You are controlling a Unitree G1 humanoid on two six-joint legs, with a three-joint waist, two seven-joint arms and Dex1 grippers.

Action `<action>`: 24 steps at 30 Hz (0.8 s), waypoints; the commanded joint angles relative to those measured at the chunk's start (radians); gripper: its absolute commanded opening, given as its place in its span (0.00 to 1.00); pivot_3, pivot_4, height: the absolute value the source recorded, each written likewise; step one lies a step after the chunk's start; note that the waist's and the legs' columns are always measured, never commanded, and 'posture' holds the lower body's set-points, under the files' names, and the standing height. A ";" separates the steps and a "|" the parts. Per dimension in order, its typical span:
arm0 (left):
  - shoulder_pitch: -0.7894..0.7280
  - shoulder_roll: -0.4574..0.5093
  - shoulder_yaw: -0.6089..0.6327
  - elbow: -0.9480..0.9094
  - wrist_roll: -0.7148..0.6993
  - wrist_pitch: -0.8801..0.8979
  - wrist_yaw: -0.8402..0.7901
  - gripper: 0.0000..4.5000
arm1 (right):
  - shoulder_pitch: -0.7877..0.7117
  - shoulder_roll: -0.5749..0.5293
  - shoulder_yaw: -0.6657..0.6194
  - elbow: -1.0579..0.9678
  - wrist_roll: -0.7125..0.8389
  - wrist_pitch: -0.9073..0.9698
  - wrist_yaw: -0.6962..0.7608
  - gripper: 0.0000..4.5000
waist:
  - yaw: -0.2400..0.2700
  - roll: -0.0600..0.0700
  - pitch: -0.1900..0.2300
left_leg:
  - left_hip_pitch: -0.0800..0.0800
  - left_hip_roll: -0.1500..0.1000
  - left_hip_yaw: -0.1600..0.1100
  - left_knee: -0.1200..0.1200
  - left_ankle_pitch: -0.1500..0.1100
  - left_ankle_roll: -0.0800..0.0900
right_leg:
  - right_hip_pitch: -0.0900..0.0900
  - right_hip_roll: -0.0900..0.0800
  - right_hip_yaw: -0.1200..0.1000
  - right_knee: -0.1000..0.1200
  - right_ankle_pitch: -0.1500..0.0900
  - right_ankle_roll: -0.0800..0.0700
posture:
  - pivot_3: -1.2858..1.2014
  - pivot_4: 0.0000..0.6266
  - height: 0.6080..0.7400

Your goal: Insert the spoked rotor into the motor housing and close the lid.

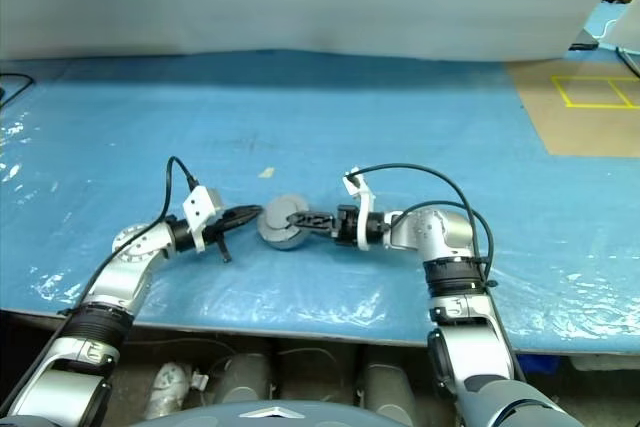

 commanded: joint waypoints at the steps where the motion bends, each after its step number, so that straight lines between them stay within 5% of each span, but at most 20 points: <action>1: 0.034 -0.001 -0.042 0.024 0.038 0.023 -0.016 0.00 | 0.024 -0.005 0.044 0.013 -0.026 -0.009 -0.021 1.00 | 0.000 0.000 0.000 | 0.000 0.000 0.000 0.000 0.000 0.000 | 0.000 0.000 0.000 0.000 0.000 0.000 | 0.52 0.24 1.00; 10: 0.059 0.008 -0.039 -0.008 0.034 0.037 -0.018 0.00 | 0.095 -0.119 0.086 0.093 -0.082 -0.091 -0.007 1.00 | 0.011 0.003 -0.003 | 0.003 -0.002 0.000 0.000 -0.001 0.002 | 0.007 -0.004 0.000 -0.002 0.000 0.001 | 0.52 0.24 1.00; 24: 0.028 0.008 -0.041 0.008 0.040 0.047 -0.033 0.00 | 0.098 -0.003 0.048 0.045 -0.061 -0.134 -0.090 1.00 | -0.004 -0.002 -0.006 | 0.004 0.000 -0.001 -0.003 -0.001 0.002 | 0.006 -0.002 0.000 -0.008 -0.001 0.003 | 0.52 0.24 1.00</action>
